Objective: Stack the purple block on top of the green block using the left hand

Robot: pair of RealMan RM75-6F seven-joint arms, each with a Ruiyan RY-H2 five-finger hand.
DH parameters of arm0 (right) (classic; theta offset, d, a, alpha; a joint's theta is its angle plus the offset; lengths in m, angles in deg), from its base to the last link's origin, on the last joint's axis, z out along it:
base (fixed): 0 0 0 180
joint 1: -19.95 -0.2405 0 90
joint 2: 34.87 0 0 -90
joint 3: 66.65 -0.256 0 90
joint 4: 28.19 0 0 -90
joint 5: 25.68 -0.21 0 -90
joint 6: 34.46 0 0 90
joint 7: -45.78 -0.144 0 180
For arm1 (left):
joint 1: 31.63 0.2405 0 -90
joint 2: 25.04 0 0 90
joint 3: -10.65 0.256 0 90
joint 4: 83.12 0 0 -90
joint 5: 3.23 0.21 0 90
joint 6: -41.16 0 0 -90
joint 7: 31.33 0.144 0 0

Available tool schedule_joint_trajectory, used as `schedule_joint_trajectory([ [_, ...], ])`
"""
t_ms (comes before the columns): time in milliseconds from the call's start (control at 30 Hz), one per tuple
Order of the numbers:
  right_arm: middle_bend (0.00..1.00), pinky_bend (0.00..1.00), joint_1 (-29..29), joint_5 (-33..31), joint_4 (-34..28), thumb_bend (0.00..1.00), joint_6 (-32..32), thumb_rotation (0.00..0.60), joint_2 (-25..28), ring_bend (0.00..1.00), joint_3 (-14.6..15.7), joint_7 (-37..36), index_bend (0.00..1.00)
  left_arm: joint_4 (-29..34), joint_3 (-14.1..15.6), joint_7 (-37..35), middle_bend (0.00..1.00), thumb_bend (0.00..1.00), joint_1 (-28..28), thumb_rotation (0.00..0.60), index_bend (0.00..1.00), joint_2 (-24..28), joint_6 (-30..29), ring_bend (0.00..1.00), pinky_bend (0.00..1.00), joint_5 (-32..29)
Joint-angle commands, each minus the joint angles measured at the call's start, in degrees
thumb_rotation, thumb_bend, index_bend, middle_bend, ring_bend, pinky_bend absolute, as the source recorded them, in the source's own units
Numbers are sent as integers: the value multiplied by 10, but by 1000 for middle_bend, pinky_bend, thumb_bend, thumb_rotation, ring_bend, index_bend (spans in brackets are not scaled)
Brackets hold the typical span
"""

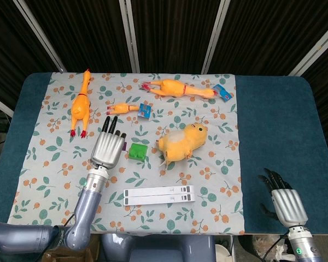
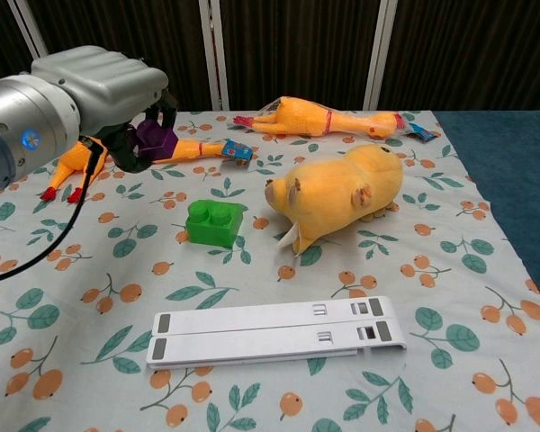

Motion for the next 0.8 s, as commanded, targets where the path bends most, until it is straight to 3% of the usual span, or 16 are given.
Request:
schedule_joint_trajectory([
  [33, 77, 271, 0, 0, 0, 294, -1, 600, 2, 86, -1, -3, 185, 35, -12, 64, 445, 416, -36, 600, 491, -6, -41, 35, 0, -53],
  [367, 77, 271, -1, -5, 5, 294, 4, 600, 4, 87, -1, -15, 185, -4, -10, 127, 445, 415, -93, 600, 492, -67, -98, 35, 0, -117],
  [800, 77, 271, -3, -14, 11, 293, 11, 600, 0, 86, -4, -12, 185, -116, 5, 96, 445, 415, -131, 600, 492, -127, -72, 35, 0, -141],
])
